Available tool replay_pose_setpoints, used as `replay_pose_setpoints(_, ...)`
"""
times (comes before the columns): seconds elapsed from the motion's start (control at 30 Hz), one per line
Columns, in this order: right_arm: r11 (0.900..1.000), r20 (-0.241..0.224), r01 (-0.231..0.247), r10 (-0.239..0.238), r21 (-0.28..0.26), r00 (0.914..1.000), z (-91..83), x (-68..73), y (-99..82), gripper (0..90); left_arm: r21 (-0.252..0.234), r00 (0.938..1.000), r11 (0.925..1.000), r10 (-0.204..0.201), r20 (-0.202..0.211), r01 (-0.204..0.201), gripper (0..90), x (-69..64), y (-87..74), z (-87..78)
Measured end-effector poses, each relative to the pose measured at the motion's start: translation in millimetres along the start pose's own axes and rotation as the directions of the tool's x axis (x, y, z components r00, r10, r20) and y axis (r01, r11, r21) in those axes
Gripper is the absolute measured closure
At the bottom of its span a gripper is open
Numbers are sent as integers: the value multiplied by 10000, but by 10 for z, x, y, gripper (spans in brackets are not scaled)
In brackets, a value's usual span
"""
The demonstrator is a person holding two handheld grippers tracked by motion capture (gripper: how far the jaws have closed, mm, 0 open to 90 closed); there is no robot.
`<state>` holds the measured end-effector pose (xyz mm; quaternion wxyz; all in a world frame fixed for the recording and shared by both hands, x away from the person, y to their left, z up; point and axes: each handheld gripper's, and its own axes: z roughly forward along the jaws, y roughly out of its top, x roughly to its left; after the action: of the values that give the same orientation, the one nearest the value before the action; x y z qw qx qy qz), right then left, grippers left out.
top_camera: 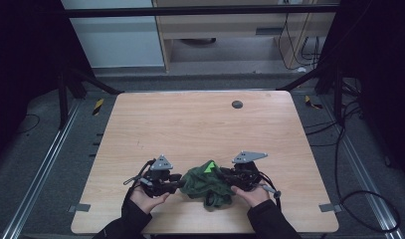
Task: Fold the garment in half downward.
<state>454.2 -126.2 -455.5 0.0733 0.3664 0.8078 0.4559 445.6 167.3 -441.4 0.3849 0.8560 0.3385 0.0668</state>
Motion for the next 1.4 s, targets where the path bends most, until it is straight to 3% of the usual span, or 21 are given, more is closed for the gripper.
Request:
replay_pose_setpoints(0.2,9999,-134,65,-63,135,9999,-30,-4,-34,862,-190,9998,9998,-82,174,86,676,8,82,36)
replay_pose_setpoints(0.57,9998,-145,119,-116,183,9998,-24,-6,-44,872,-296,9995,9993,225,231,-218,626,29,377,166)
replay_pose_setpoints(0.73,9997,-115,169,-167,174,9998,-19,-9,-46,871,-206,9980,9990,416,480,-406,643,15,471,255)
replay_pose_setpoints(1.1,9994,-82,264,-262,224,9996,-19,-1,-52,872,600,9939,9968,456,1008,-519,746,-24,391,456)
replay_pose_setpoints(1.23,9994,-84,203,-201,271,9998,-18,3,-56,872,666,9908,9962,469,1271,-557,853,-32,367,476)
replay_pose_setpoints(1.4,9994,-85,230,-228,249,9997,-18,6,-57,872,710,9892,9949,624,1330,-723,878,-61,362,457)
